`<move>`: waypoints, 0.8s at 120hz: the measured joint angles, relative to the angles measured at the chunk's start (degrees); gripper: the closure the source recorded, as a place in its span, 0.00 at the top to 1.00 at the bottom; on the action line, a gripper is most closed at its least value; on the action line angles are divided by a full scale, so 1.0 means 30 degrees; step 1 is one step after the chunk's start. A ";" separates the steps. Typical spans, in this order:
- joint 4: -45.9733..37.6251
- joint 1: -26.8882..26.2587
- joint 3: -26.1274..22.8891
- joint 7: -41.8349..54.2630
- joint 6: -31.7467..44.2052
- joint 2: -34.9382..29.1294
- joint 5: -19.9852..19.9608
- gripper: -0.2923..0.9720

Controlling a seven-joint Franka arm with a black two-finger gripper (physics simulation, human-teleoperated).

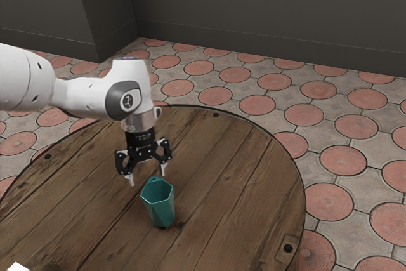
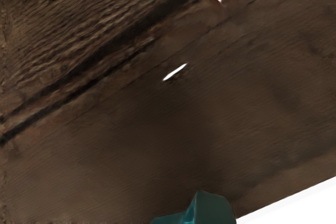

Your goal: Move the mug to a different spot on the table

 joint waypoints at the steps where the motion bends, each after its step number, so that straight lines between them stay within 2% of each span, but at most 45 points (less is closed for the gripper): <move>1: -0.0004 0.0024 0.0000 0.0038 -0.0043 0.0008 0.0002 0.74; 48: -0.0451 -0.0162 -0.0224 0.1614 -0.0646 0.0740 -0.0332 0.70; 86: -0.0291 -0.0142 -0.0752 0.2282 -0.0245 0.0934 -0.0754 0.38; 96: -0.0103 -0.0126 -0.0758 0.2384 -0.0211 0.1158 -0.0813 0.34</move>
